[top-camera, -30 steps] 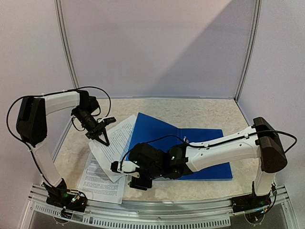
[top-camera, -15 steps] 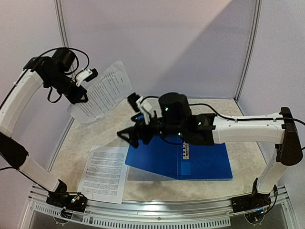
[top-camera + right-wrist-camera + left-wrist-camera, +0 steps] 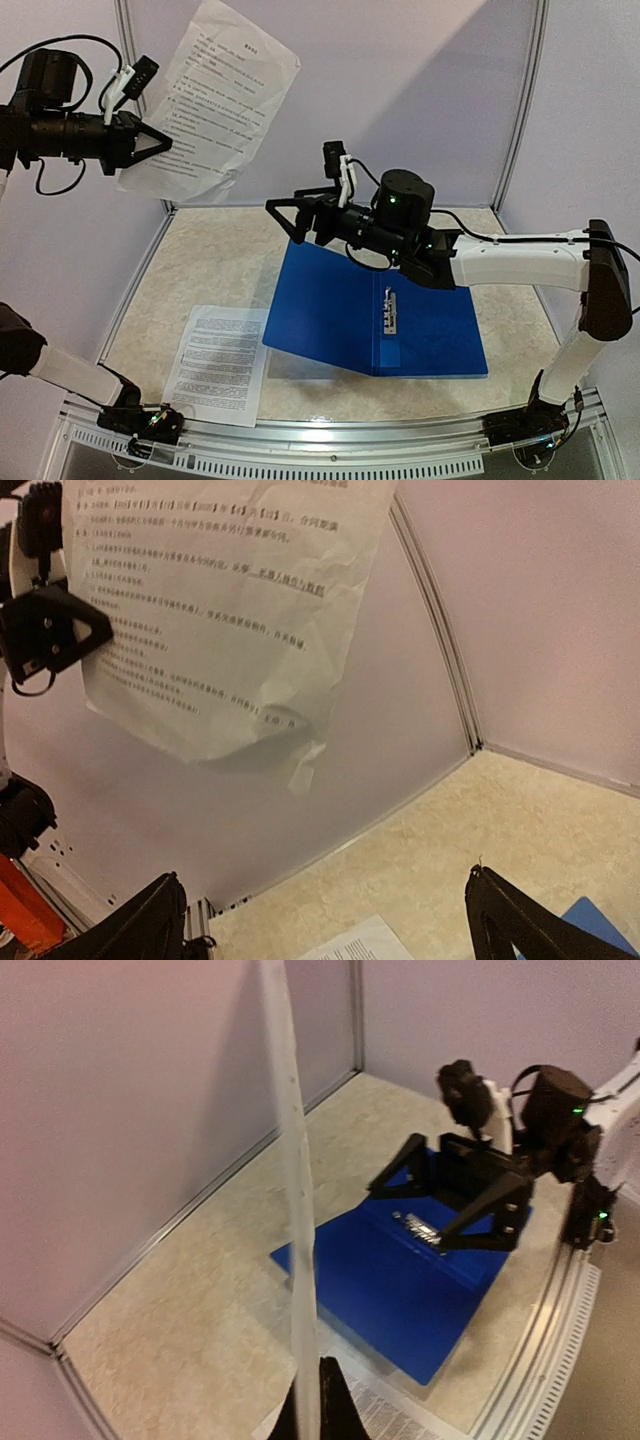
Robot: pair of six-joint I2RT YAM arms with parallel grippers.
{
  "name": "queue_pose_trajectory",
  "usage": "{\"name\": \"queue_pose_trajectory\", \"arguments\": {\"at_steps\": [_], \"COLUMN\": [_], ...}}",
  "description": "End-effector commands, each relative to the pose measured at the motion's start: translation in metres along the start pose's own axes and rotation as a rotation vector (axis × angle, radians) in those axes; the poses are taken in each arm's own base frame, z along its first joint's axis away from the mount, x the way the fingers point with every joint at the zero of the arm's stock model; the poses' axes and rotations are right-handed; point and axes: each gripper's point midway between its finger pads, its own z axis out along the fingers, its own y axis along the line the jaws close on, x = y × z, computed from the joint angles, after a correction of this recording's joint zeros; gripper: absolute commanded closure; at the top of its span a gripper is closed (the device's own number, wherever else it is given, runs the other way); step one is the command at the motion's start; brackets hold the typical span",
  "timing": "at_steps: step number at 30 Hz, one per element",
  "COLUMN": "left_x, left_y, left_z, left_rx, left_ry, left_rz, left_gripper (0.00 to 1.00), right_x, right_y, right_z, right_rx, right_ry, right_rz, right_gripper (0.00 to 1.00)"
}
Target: Put the files into the folder
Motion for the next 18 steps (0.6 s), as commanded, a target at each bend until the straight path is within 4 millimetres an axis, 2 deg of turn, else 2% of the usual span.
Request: {"name": "queue_pose_trajectory", "arguments": {"at_steps": [1,3,6,11,13,18], "left_x": [-0.012,-0.015,-0.012,-0.005,-0.002,0.005], "left_y": [-0.054,-0.062,-0.064,-0.064,-0.062,-0.061], "left_z": [-0.014,-0.015,-0.011,-0.006,-0.003,0.007], "left_rx": [0.314,0.372,0.395,0.398,0.388,0.392], "left_ry": [-0.078,-0.102,-0.094,-0.082,-0.079,-0.076], "left_rz": [-0.068,-0.089,-0.11,-0.128,-0.13,-0.173], "left_gripper": [1.0,1.0,1.0,1.0,1.0,1.0], "right_x": [-0.066,-0.076,-0.086,-0.093,-0.095,-0.098], "right_y": [0.037,0.044,0.051,0.062,0.068,0.076], "right_z": [-0.018,-0.02,-0.021,-0.02,-0.021,-0.027], "right_rx": [-0.148,-0.173,-0.201,-0.255,-0.284,-0.334], "right_ry": [-0.223,-0.253,-0.282,-0.292,-0.295,-0.308], "right_rz": [-0.032,-0.053,-0.067,-0.063,-0.06,-0.038], "right_gripper": [0.01,0.01,0.01,0.02,0.14,0.63]}}
